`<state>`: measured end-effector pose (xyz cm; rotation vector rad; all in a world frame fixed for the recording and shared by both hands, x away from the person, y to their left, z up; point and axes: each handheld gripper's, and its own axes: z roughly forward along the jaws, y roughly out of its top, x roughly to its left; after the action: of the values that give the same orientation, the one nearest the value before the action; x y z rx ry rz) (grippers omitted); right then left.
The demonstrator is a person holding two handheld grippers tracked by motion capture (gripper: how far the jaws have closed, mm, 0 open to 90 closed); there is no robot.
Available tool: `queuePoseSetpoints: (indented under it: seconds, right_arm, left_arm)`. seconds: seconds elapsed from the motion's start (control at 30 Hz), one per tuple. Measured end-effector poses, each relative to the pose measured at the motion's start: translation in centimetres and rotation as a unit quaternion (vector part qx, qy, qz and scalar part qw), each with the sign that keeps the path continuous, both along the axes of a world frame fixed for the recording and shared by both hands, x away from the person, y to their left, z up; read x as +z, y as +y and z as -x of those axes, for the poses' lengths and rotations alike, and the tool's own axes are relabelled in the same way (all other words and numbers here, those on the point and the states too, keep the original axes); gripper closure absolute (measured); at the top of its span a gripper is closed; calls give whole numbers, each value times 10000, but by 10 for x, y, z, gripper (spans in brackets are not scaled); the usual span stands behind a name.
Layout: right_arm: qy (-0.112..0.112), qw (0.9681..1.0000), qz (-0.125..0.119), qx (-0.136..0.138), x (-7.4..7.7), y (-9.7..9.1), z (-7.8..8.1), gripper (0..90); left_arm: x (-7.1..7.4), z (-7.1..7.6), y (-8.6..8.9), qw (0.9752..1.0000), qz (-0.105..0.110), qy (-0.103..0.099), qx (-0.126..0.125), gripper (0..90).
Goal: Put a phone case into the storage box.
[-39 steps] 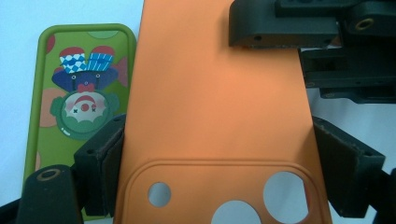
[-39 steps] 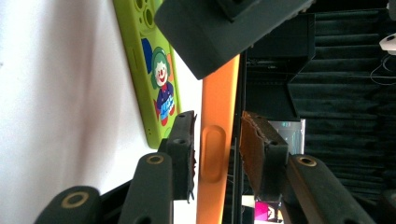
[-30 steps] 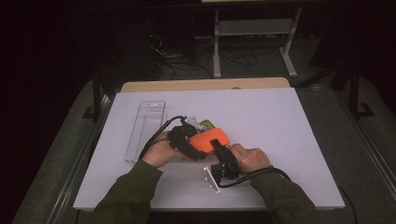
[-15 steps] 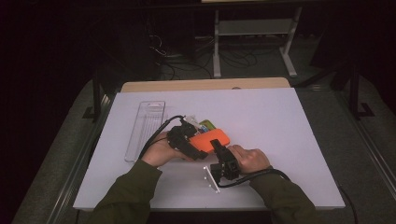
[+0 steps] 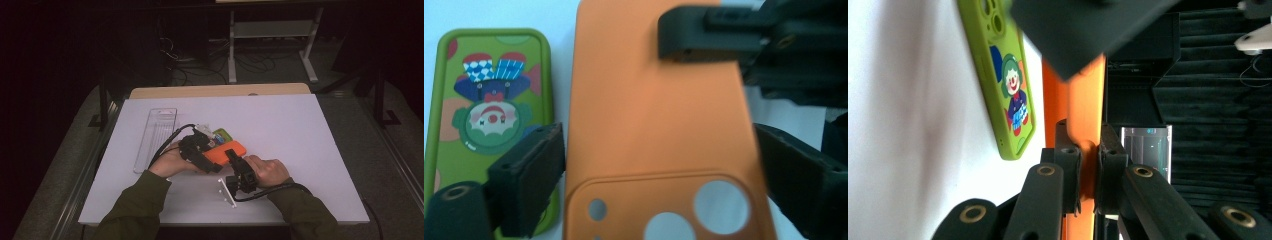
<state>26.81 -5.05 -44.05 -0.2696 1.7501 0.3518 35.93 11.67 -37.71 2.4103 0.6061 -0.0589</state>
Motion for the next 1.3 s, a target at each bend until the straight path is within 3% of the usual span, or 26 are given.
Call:
queuePoseSetpoints:
  seconds: [0.07,0.27,0.37,0.83,0.9,1.0,1.17,1.3]
  right_arm:
    - [26,10000,25,39,-1,0,-1,821]
    - [36,10000,28,39,-1,0,-1,820]
    - [68,10000,28,17,-2,0,-2,819]
    - [150,9995,-24,-273,1,-17,-10,818]
    - [71,9995,-59,-314,0,-20,-13,818]
    - [172,9989,-68,-429,2,-25,-15,817]
    - [262,9982,-131,-527,4,-31,-18,817]
    - [340,9972,-245,-614,5,-35,-19,817]
  left_arm:
    - [1,0,1,10000,43,-19,13,15]
    - [4,0,5,9998,197,-42,0,0]
    - [7,1,7,9998,131,-54,-109,0]
    - [11,1,14,9997,148,-89,-153,0]
    - [11,1,15,9997,167,-95,-139,0]
    - [12,1,16,9997,104,-117,-185,0]
    - [11,1,17,9998,183,-112,-54,0]
    - [11,0,20,9998,83,-131,-89,0]
